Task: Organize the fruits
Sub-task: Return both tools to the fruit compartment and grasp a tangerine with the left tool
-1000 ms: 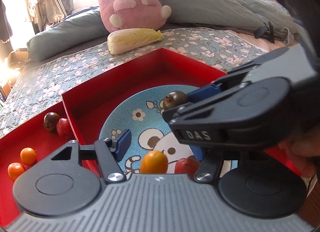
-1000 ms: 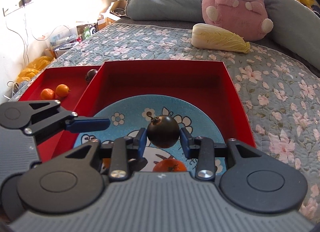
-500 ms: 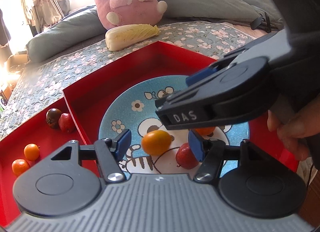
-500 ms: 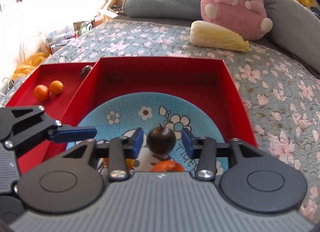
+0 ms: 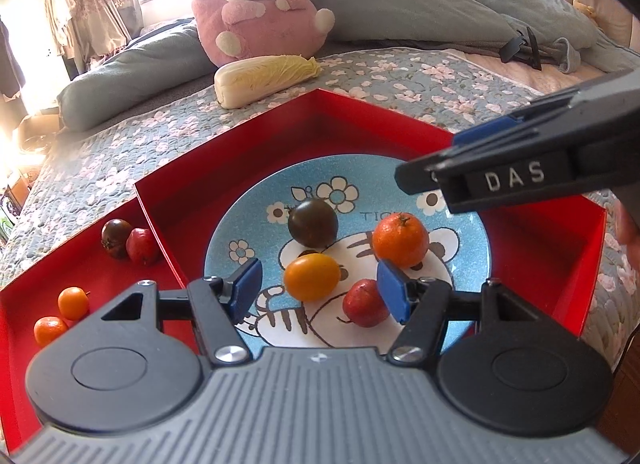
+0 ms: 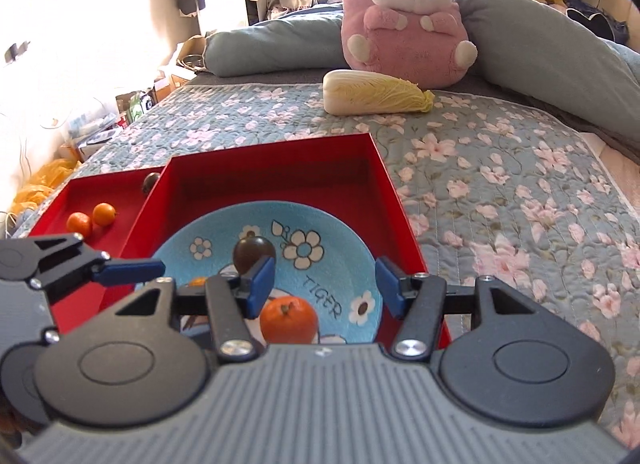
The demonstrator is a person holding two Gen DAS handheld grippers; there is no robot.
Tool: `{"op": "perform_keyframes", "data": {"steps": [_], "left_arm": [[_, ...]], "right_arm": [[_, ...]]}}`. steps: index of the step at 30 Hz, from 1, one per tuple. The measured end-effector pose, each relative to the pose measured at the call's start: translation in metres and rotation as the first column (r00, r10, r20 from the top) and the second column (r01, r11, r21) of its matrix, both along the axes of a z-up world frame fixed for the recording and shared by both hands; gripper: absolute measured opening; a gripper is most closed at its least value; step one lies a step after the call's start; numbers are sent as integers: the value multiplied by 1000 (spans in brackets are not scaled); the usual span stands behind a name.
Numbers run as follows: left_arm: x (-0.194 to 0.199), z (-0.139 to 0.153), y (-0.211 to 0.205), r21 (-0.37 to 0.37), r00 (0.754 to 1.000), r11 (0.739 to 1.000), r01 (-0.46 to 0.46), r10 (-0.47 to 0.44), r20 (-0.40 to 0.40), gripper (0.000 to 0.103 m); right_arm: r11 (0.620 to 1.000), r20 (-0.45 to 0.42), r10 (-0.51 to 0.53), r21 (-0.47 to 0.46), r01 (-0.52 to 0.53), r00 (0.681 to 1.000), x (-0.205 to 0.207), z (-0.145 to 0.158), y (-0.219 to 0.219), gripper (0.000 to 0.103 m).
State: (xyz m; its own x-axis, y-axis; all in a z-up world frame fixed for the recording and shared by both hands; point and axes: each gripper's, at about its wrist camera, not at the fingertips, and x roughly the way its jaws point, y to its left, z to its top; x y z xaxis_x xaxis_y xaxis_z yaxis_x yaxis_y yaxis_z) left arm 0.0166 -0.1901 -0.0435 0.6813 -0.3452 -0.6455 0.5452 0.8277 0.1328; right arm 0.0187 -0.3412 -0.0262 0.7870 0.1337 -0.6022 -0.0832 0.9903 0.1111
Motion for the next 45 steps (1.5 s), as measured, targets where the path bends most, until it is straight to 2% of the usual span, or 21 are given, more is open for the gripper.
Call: {"op": "perform_keyframes", "data": {"steps": [4,6,10,13,16,22,25,28,32,35,38,43,45], "left_arm": [[-4,5,4,-17,1000,1000,-10,10,11,69],[-5,11,11,-52,999,998,-37,37,12,69],[1,19,31,-104,991,986,-132,135,18,69],[7,22,50,-120,974,968,-221,225,23,69],[13,24,72,-126,945,939,-319,325,29,69],[27,15,125,-77,851,851,-519,523,48,69],[35,8,154,-64,812,811,-581,583,25,69],[44,1,177,-58,792,790,-610,611,3,69],[55,-9,184,-51,798,796,-603,602,-29,69],[65,-16,176,-17,814,814,-581,581,-11,69],[78,-22,174,25,815,815,-579,579,14,69],[94,-30,175,29,819,819,-573,573,7,68],[96,-32,173,19,828,828,-560,560,-7,58]], "right_arm": [[1000,-11,6,-7,-6,1000,-5,-1,5,59],[1000,-10,18,-8,-18,1000,-7,0,9,59],[999,17,40,-15,-40,999,-8,9,20,59],[998,40,54,-19,-53,998,-4,17,29,58],[997,63,74,-12,-73,995,4,24,41,58],[986,86,163,9,-165,983,22,31,81,58],[976,89,214,6,-216,973,29,31,102,58],[964,84,262,10,-264,961,37,30,121,58],[947,82,321,-10,-321,943,51,30,145,58],[943,81,333,-14,-333,939,62,32,156,58],[942,83,335,-7,-335,939,71,35,161,58],[936,71,353,-25,-352,933,71,32,163,58],[937,65,349,-23,-348,935,72,29,163,58]]}}
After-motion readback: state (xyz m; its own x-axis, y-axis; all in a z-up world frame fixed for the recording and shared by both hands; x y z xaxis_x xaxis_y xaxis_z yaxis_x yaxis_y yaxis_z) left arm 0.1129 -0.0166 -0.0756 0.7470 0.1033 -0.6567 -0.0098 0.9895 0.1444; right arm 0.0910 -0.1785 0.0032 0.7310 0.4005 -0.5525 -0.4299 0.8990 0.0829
